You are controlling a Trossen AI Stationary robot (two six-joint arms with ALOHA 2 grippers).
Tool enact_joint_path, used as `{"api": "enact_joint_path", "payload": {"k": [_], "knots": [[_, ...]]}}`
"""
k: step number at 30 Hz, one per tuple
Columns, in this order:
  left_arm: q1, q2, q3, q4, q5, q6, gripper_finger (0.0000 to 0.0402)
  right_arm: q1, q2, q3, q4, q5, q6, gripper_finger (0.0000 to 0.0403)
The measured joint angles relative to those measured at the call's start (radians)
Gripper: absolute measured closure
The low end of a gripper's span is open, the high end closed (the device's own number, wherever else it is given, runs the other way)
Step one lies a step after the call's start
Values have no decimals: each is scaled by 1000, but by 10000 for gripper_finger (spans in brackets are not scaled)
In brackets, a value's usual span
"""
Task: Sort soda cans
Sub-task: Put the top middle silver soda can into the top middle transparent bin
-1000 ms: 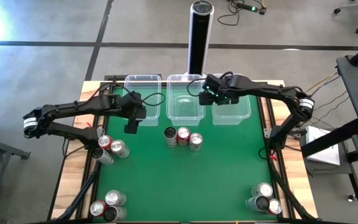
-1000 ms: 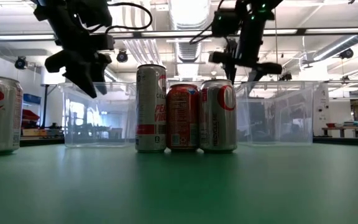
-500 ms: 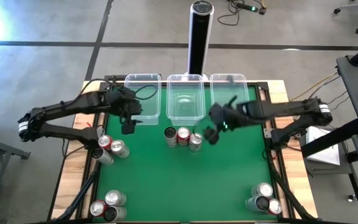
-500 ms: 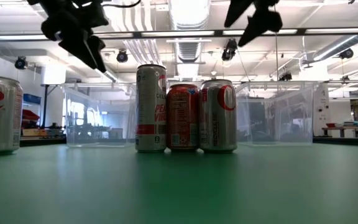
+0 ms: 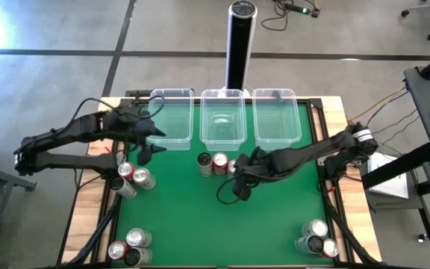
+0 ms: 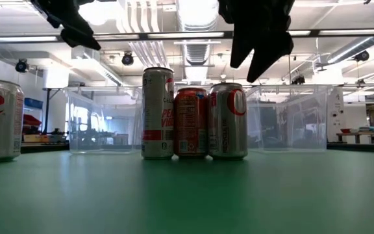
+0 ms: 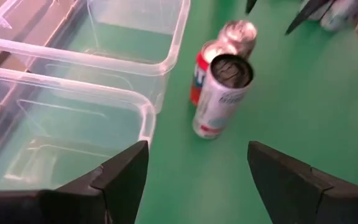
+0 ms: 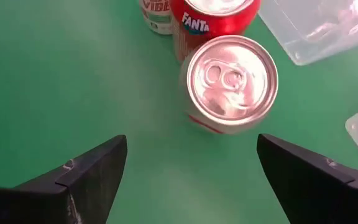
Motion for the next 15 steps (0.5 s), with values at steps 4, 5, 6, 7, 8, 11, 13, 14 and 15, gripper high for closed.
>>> {"api": "enact_joint_path", "payload": {"k": [4,5,6,7,8,11,13,14,15], "knots": [[-52,-30,-11,26,-27,-70,143,-35,6,2,0,1,-68,48],[-67,-34,-14,35,-45,-80,143,-46,6,2,1,1,-84,48],[-80,-37,-15,43,-65,-88,143,-58,6,2,1,2,-98,48],[-94,-38,-16,52,-82,-98,143,-69,6,2,2,2,-112,48],[-105,-38,-16,64,-97,-106,143,-81,6,2,3,1,-131,48],[-128,-31,-16,81,-112,-126,143,-112,10,2,24,-36,-170,48],[-134,-24,-17,82,-113,-132,143,-122,19,2,58,-50,-194,48],[-135,-20,-17,82,-113,-135,143,-124,25,2,66,-52,-209,48],[-135,-18,-18,82,-113,-137,143,-127,33,2,68,-59,-218,48]]}}
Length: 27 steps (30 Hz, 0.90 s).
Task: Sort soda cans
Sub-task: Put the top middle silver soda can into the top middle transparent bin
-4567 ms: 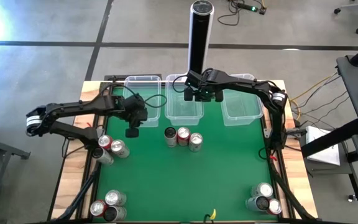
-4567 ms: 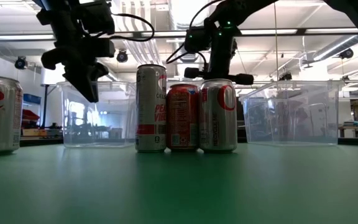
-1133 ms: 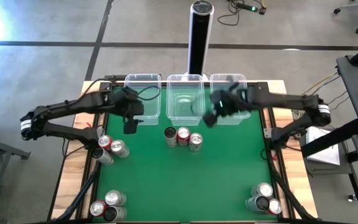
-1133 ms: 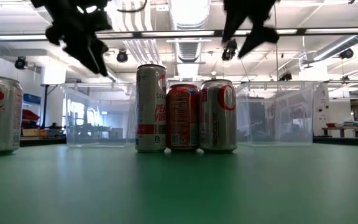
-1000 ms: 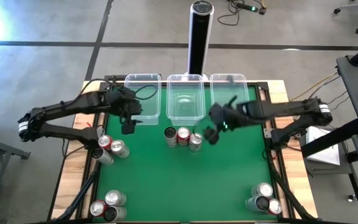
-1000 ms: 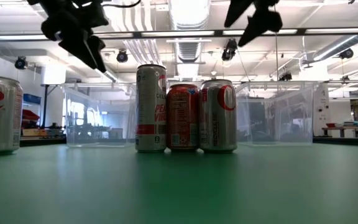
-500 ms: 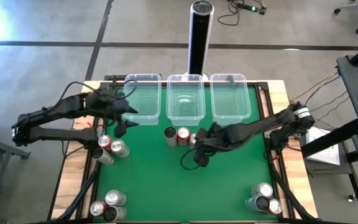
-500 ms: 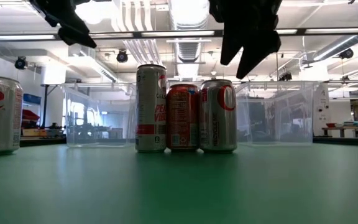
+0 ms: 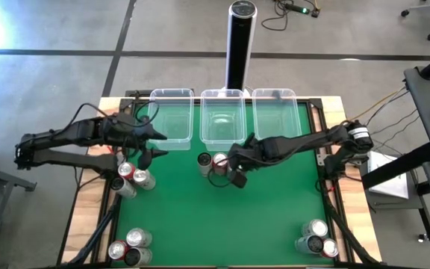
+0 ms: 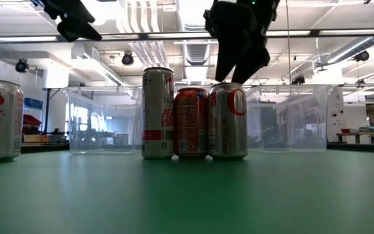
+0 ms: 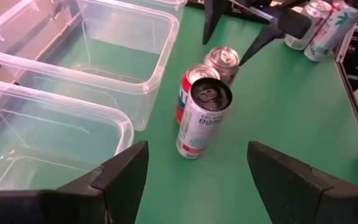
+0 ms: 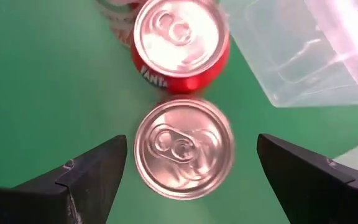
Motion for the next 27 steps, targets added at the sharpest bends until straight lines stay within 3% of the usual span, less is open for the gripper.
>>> {"api": "enact_joint_path", "payload": {"k": [11,16,20,27], "knots": [[0,9,0,0,-27,-6,143,-15,102,0,47,-37,-7,51],[1,5,0,-2,-26,-28,143,-17,140,1,51,-63,-1,79],[1,-10,0,-3,-26,-42,143,-16,135,1,56,-71,33,108],[1,-35,0,-5,-26,-40,143,-11,56,93,17,-168,79,108]]}}
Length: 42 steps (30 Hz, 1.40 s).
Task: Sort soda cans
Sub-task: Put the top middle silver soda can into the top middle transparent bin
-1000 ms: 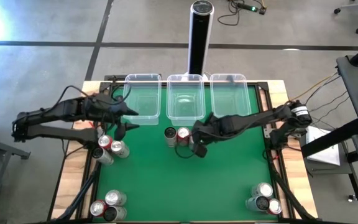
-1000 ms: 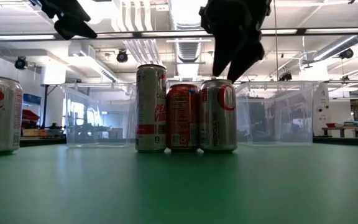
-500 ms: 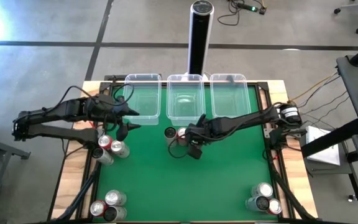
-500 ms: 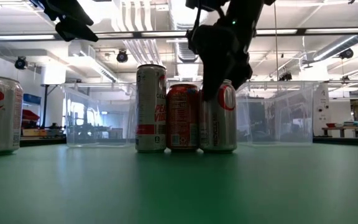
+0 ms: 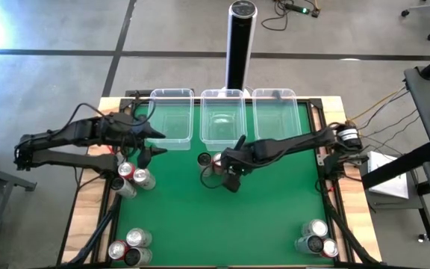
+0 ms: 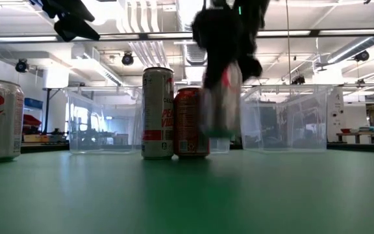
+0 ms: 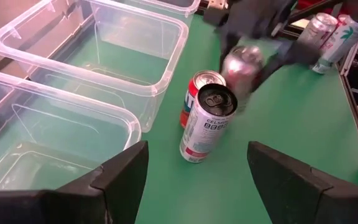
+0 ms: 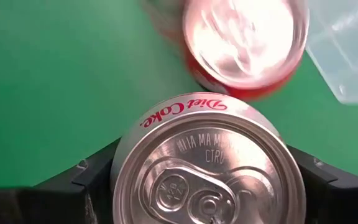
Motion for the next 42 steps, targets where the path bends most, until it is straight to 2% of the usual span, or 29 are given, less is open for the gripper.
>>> {"api": "enact_joint_path", "payload": {"k": [4,7,13,17,29,36,42], "knots": [[0,-8,0,0,0,1,143,2,-61,122,-95,-106,41,108],[-1,-8,0,0,1,2,143,3,-94,225,-159,-119,59,106],[0,0,0,21,0,-2,143,-52,-118,397,-249,108,-60,106],[0,2,0,40,1,-23,143,-133,-95,459,-251,147,-173,106],[0,-11,0,25,-48,-171,143,-345,114,495,-262,110,-544,105],[20,9,0,23,-117,-194,143,-463,253,501,-255,84,-641,106],[54,25,0,33,-134,-196,143,-518,352,568,-242,79,-667,105]]}}
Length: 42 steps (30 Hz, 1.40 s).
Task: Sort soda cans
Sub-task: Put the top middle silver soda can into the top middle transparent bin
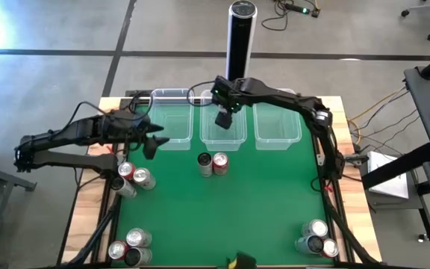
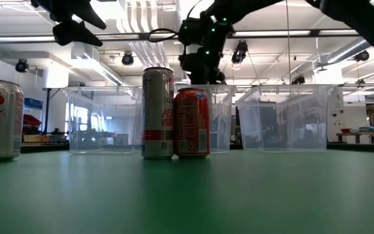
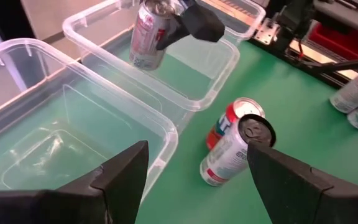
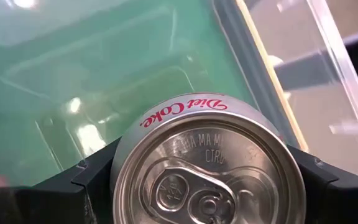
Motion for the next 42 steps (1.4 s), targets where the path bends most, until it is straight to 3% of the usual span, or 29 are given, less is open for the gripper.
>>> {"api": "enact_joint_path", "payload": {"k": [7,15,21,36,42], "knots": [[6,5,0,1,-23,-7,143,-7,96,90,21,-54,6,104],[7,4,0,0,-24,9,143,-20,165,94,64,-68,39,103],[7,4,0,1,-25,25,143,-22,178,94,98,-70,53,100],[7,-5,0,1,-24,31,143,-33,194,92,91,-72,104,50],[6,-34,0,1,-24,47,143,-26,156,131,-8,-50,113,36]]}}
